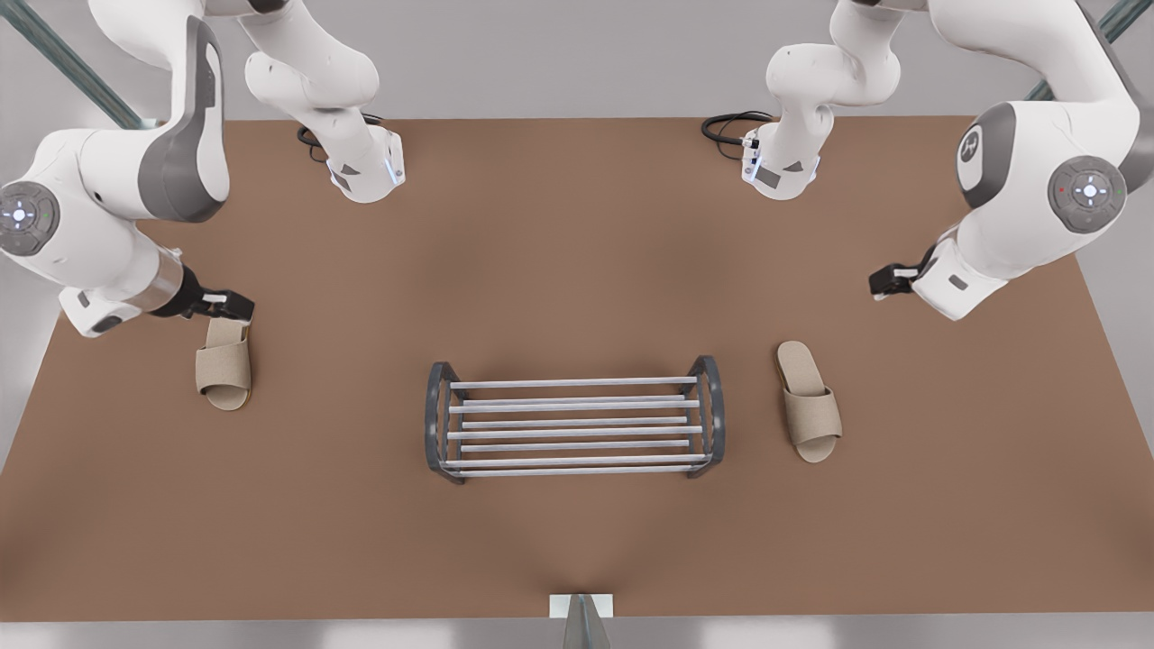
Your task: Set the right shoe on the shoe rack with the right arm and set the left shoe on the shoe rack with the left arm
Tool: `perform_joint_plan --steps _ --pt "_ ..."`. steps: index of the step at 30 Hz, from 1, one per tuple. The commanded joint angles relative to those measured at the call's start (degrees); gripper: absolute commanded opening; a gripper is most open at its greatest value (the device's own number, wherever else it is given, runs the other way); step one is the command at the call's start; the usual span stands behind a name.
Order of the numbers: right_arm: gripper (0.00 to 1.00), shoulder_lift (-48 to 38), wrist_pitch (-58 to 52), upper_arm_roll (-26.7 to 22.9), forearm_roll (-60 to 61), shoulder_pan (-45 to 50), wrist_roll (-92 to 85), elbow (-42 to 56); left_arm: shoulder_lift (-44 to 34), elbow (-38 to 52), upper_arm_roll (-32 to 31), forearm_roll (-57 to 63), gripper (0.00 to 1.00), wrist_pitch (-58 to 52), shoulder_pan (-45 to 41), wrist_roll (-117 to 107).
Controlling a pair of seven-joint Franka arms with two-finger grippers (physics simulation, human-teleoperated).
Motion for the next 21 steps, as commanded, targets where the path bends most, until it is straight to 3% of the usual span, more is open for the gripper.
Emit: perform_joint_plan --steps 1,2,3,4,5,6,7,8,9,12,16,18,21 --pt "1.0 -0.2 7.3 -0.2 -0.2 -0.8 3.9 -0.4 0.7 0.2 0.0 -0.1 1.0 0.8 0.5 -4.9" --pt "1.0 -0.3 7.4 -0.2 -0.2 -0.7 3.9 -0.4 2.1 1.1 0.0 -0.3 1.0 0.8 0.5 -5.7" --pt "1.0 -0.4 7.3 -0.2 -0.2 -0.4 3.9 -0.6 2.2 -3.1 0.2 -0.5 1.0 0.9 0.5 -5.5" --pt "1.0 -0.4 9.0 0.1 -0.1 -0.4 3.8 -3.4 1.6 -11.0 0.2 -1.2 1.0 8.0 0.5 -7.7" --pt "1.0 -1.5 13.4 0.4 -0.1 -0.5 3.8 -9.1 0.5 -20.8 0.3 -4.2 1.0 24.3 0.5 -25.8" --pt "1.0 -2.2 12.9 0.9 -0.1 -0.5 3.3 -9.4 -1.7 -30.5 2.0 -11.8 1.0 36.6 0.5 -28.8" --pt "1.0 -3.4 14.6 1.0 -0.5 -0.6 3.4 -12.8 -3.7 -43.7 3.4 -25.3 1.0 58.8 0.5 -27.8" --pt "1.0 -3.4 15.3 1.2 -1.5 -0.6 3.1 -13.6 -2.6 -51.6 3.2 -32.8 1.0 76.0 -1.2 -27.4" --pt "1.0 -3.6 17.0 2.7 -4.8 -0.8 3.1 -14.0 -2.9 -53.1 3.2 -38.5 1.0 76.6 -1.2 -19.1" --pt "1.0 -5.5 33.2 3.0 -8.8 -3.4 -11.6 -22.0 -3.1 -60.7 3.4 -87.6 1.0 82.7 -2.2 42.0" --pt "1.0 -1.1 58.8 2.7 -8.7 -10.4 -48.8 -28.2 -3.9 -64.0 3.6 -123.1 1.0 87.9 -4.4 76.8" --pt "1.0 1.2 70.8 2.7 -8.8 -12.2 -72.0 -28.3 -3.0 -64.4 3.9 -127.9 1.0 88.0 -3.7 86.7" --pt "1.0 6.2 84.4 2.7 -14.8 -13.9 -85.2 -28.5 -1.2 -66.1 3.7 -138.5 1.0 87.3 -3.7 86.4"
